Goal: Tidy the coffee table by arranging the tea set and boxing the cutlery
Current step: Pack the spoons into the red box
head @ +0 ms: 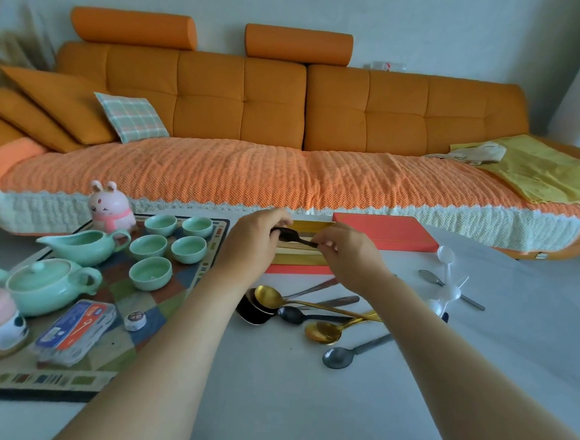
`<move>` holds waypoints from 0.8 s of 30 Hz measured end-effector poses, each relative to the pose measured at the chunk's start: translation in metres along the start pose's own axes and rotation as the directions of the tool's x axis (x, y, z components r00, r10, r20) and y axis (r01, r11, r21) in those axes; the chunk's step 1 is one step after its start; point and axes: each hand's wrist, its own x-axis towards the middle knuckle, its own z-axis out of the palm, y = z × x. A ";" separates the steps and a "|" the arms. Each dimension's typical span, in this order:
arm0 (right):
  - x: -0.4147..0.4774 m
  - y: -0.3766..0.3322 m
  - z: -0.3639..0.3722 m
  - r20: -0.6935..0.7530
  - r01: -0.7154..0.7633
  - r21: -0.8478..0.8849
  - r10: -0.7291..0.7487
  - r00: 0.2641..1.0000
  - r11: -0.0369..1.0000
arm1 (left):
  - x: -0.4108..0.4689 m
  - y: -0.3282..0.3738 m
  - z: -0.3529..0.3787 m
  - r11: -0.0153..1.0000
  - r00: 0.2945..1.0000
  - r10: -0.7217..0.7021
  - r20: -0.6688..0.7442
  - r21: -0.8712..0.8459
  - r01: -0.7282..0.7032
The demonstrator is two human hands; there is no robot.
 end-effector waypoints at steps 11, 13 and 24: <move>0.017 -0.005 0.033 -0.091 0.061 -0.172 -0.078 0.993 0.983 | -0.010 -0.022 0.010 0.968 0.925 -0.151 0.348 0.243 0.067; 0.017 -0.006 0.035 0.022 -0.036 -0.075 0.038 0.999 0.997 | -0.010 -0.024 0.013 0.951 0.897 -0.181 0.403 0.303 0.056; 0.001 0.000 0.018 0.294 -0.049 -0.085 0.072 0.953 0.995 | -0.007 -0.020 0.015 0.937 0.891 -0.185 0.415 0.348 0.032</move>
